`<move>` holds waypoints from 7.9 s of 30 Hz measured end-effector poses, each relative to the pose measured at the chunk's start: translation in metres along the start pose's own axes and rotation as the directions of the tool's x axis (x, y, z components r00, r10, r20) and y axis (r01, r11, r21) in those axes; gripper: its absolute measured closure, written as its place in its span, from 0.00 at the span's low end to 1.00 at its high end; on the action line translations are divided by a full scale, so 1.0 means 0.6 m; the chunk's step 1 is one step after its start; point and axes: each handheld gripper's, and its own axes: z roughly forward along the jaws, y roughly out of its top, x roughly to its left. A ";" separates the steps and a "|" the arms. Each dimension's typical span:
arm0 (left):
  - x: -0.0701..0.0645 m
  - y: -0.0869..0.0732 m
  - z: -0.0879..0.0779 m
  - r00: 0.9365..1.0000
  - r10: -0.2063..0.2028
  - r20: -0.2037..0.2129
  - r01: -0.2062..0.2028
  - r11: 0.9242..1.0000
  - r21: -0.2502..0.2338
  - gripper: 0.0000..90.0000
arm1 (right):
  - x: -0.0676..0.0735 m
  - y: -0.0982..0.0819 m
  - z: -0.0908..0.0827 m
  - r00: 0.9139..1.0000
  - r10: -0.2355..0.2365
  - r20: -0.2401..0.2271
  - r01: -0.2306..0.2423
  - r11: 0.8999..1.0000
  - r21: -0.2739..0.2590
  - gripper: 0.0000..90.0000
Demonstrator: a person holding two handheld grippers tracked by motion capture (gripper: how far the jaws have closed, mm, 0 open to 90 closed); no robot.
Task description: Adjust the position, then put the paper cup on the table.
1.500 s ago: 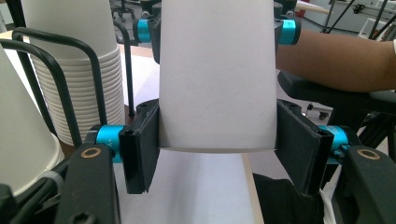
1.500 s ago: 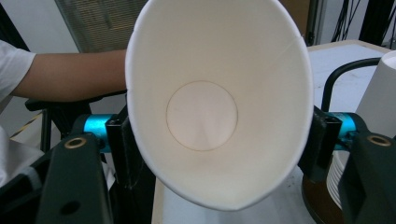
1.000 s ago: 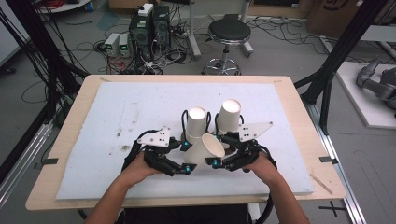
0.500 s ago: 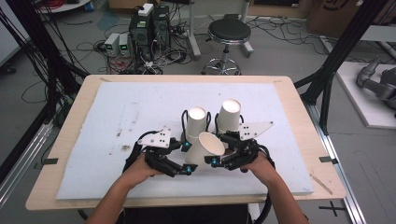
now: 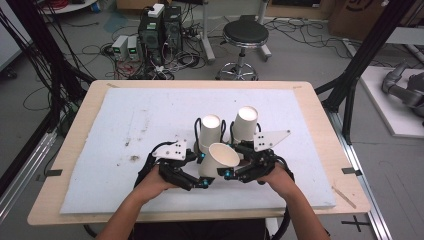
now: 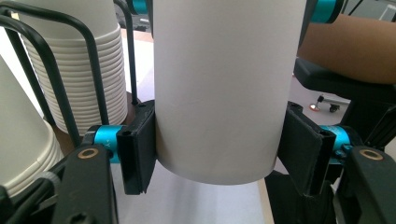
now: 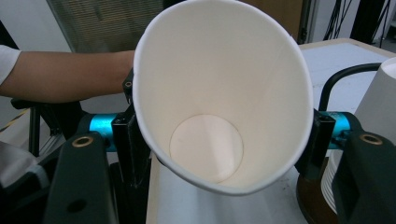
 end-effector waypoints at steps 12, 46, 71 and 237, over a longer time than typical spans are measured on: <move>-0.001 -0.001 0.000 1.000 -0.027 -0.004 0.027 1.000 -0.016 0.38 | 0.001 -0.001 0.001 1.000 0.006 0.007 -0.006 1.000 -0.029 0.35; -0.004 -0.004 0.001 1.000 -0.011 -0.028 0.011 1.000 0.002 0.38 | 0.009 0.012 0.007 0.998 -0.039 0.046 0.037 0.999 0.029 0.39; -0.009 -0.007 -0.009 0.995 -0.052 -0.084 0.049 0.998 -0.037 0.32 | 0.012 0.008 0.014 0.995 -0.041 0.095 0.043 0.999 -0.022 0.40; 0.034 -0.093 -0.197 0.805 -0.189 -0.562 0.100 0.978 -0.185 0.23 | -0.070 -0.166 -0.242 0.581 0.229 0.781 -0.318 0.947 -0.042 0.22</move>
